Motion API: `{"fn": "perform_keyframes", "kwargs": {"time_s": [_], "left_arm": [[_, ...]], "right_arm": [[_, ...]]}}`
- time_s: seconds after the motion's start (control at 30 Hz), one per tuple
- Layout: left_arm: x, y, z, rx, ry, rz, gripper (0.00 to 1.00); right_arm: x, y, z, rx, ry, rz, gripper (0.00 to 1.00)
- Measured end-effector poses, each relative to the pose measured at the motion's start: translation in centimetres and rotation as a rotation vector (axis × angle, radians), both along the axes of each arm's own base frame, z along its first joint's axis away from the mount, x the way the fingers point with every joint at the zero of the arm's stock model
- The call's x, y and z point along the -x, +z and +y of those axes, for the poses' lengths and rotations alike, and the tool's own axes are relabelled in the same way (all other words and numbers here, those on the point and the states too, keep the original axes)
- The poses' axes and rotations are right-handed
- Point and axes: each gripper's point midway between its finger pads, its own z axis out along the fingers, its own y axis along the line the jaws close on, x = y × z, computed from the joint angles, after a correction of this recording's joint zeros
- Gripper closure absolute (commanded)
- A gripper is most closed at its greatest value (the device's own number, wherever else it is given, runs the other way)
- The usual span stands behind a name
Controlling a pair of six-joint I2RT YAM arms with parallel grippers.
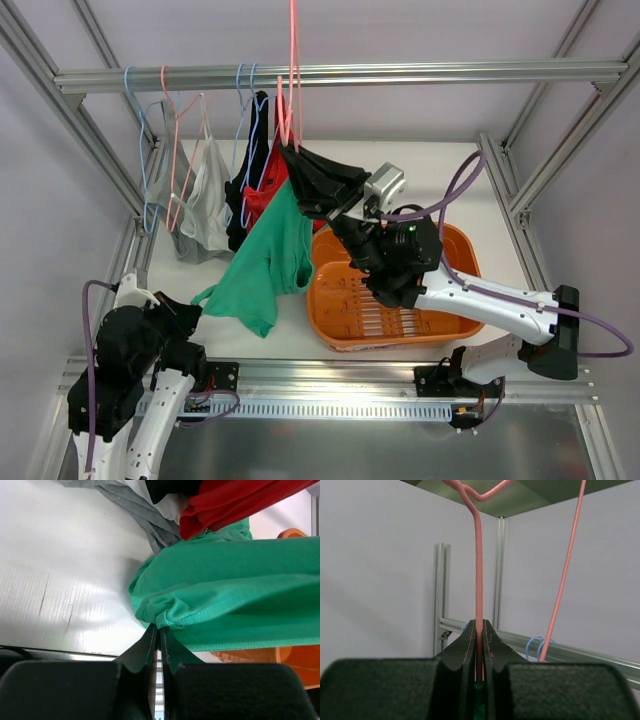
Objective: Remove the tank top from the hanger
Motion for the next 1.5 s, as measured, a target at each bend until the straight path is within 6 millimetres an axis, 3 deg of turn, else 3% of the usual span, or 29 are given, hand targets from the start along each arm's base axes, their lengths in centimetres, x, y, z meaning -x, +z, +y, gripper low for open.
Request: {"fn": "perform_keyframes", "kwargs": {"time_s": [0.1, 0.2, 0.4, 0.53, 0.7, 0.73, 0.77, 0.97, 1.27, 1.5], "left_arm": [[0.1, -0.9, -0.1, 0.017, 0.012, 0.014, 1.0], [0.5, -1.3, 0.0, 0.022, 0.014, 0.009, 1.0], [1.1, -1.7, 0.4, 0.012, 0.024, 0.025, 1.0], [1.4, -1.5, 0.4, 0.009, 0.022, 0.021, 1.0], [2.1, 0.2, -0.3, 0.014, -0.044, -0.032, 1.0], [2.2, 0.6, -0.4, 0.01, -0.059, -0.044, 1.0], [2.4, 1.0, -0.5, 0.003, -0.075, -0.06, 1.0], [2.8, 1.8, -0.8, -0.022, -0.123, -0.095, 1.0], [2.7, 0.9, -1.0, -0.022, -0.136, -0.067, 1.0], [1.9, 0.5, -0.6, -0.046, -0.114, -0.021, 1.0]], "right_arm": [[-1.4, 0.1, -0.6, 0.024, -0.043, 0.04, 1.0], [-2.5, -1.3, -0.7, 0.099, -0.047, 0.095, 1.0], [-1.4, -4.3, -2.3, 0.181, 0.033, 0.18, 0.99], [-1.5, -5.3, -3.6, 0.166, 0.083, 0.23, 0.98], [-1.2, -6.4, -3.0, 0.157, 0.197, 0.278, 0.82], [-0.8, -6.5, -2.7, 0.159, 0.23, 0.281, 0.97], [-0.4, -6.5, -2.4, 0.161, 0.26, 0.282, 1.0], [0.8, -6.7, -1.6, 0.159, 0.356, 0.295, 1.0], [-0.9, -8.6, 0.1, 0.157, 0.349, 0.367, 1.0], [-2.0, -9.4, -2.0, 0.096, 0.287, 0.471, 1.0]]}}
